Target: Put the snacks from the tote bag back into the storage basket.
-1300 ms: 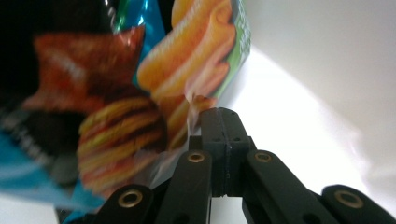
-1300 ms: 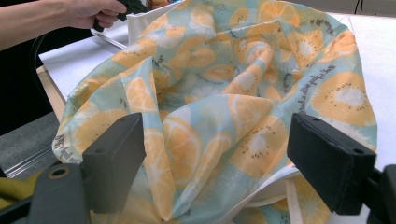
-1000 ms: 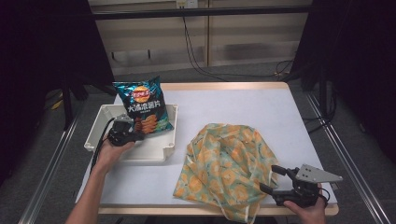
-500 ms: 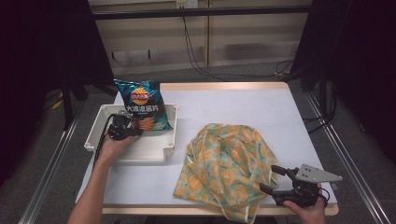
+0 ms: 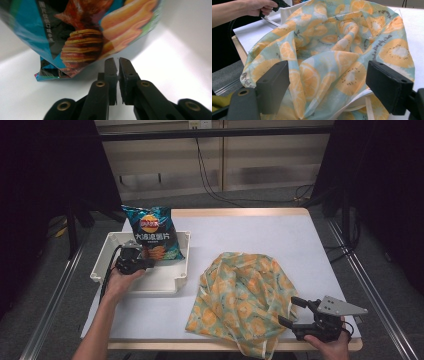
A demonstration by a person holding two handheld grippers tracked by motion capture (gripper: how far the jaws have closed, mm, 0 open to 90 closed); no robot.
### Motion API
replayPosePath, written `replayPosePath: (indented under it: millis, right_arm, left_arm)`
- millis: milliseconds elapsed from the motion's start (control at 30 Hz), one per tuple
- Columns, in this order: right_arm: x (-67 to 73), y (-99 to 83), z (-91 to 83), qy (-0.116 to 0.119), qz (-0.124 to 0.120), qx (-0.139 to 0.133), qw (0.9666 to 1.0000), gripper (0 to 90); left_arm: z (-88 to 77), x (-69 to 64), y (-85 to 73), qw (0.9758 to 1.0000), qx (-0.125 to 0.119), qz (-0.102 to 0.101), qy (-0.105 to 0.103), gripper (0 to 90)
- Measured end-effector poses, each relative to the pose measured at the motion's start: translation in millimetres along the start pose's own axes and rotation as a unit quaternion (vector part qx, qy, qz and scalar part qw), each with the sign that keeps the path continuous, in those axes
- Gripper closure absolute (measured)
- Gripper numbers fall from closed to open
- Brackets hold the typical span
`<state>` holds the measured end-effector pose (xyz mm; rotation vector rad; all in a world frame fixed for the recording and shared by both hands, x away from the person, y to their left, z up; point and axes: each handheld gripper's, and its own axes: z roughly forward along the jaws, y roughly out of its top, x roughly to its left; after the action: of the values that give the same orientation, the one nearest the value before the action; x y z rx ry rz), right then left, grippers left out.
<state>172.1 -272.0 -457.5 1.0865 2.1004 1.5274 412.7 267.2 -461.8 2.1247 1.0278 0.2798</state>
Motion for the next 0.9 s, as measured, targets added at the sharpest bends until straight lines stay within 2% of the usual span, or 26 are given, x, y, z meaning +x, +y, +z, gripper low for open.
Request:
replayPosePath:
  millis: [33, 67, 100, 133, 167, 200, 267, 467, 567, 600, 667, 700, 733, 767, 833, 900]
  right_arm:
    - [-0.3, 0.0, 0.2, 0.000, 0.000, -0.001, 1.0000, 18.6]
    - [-0.5, 0.0, 0.2, 0.001, 0.000, 0.000, 1.0000, 18.6]
    - [-0.5, 0.1, 0.2, 0.000, -0.001, -0.001, 1.0000, 18.6]
    - [-0.5, 0.2, 0.1, 0.000, -0.001, -0.001, 1.0000, 18.6]
    - [-0.5, 0.4, 0.2, -0.001, -0.001, -0.001, 1.0000, 18.6]
    - [-0.6, 0.5, 0.3, 0.000, 0.000, -0.001, 1.0000, 18.5]
    - [0.4, 0.8, 0.3, -0.004, 0.000, -0.002, 1.0000, 18.2]
    - [-0.6, 1.4, -2.6, -0.010, 0.003, -0.007, 0.9999, 17.1]
    - [-0.8, 1.4, -3.7, -0.011, 0.003, -0.008, 0.9999, 17.1]
    - [-0.7, 1.6, -4.1, -0.012, 0.002, -0.008, 0.9999, 17.1]
    - [-0.4, 1.8, -4.9, -0.013, 0.001, -0.009, 0.9999, 17.2]
    - [-0.6, 1.8, -5.2, -0.013, 0.002, -0.011, 0.9999, 17.2]
    - [-1.6, 1.4, -5.4, -0.014, 0.002, -0.011, 0.9998, 17.2]
    - [-1.9, 1.4, -5.6, -0.015, 0.006, -0.012, 0.9998, 17.1]
    - [-2.5, 1.4, -6.0, -0.015, 0.005, -0.012, 0.9998, 17.2]
    - [-2.6, 1.8, -6.7, -0.018, 0.007, -0.014, 0.9997, 17.1]
  left_arm:
    - [-4.0, -1.0, -1.1, 0.9999, -0.011, -0.001, -0.007, 83.4]
    - [-8.4, -2.4, -2.3, 0.9997, -0.025, 0.002, -0.004, 83.4]
    - [-11.9, -4.2, -3.3, 0.9993, -0.036, -0.003, -0.005, 83.3]
    - [-14.5, -5.9, -4.4, 0.9988, -0.045, -0.010, -0.016, 81.6]
    - [-17.2, -8.1, -5.2, 0.9985, -0.051, -0.007, -0.016, 75.1]
    - [-20.2, -11.0, -6.1, 0.9982, -0.059, -0.005, -0.011, 75.1]
    - [-25.8, -15.9, -8.7, 0.9967, -0.077, -0.003, -0.025, 72.5]
    - [-41.0, -39.5, -21.1, 0.9946, -0.101, 0.009, -0.022, 50.9]
    - [-49.0, -50.5, -26.9, 0.9922, -0.122, 0.012, -0.024, 39.0]
    - [-50.6, -53.3, -29.1, 0.9913, -0.127, 0.007, -0.033, 32.9]
    - [-52.2, -61.0, -33.9, 0.9927, -0.118, 0.017, -0.015, 25.4]
    - [-53.6, -63.5, -36.8, 0.9920, -0.124, 0.020, -0.017, 21.3]
    - [-55.0, -65.8, -39.2, 0.9917, -0.125, 0.019, -0.022, 19.8]
    - [-57.2, -68.8, -41.5, 0.9915, -0.128, 0.020, -0.013, 17.2]
    - [-60.9, -74.3, -47.0, 0.9897, -0.140, 0.025, -0.016, 15.2]
    - [-63.4, -80.0, -52.7, 0.9903, -0.136, 0.024, -0.015, 13.8]
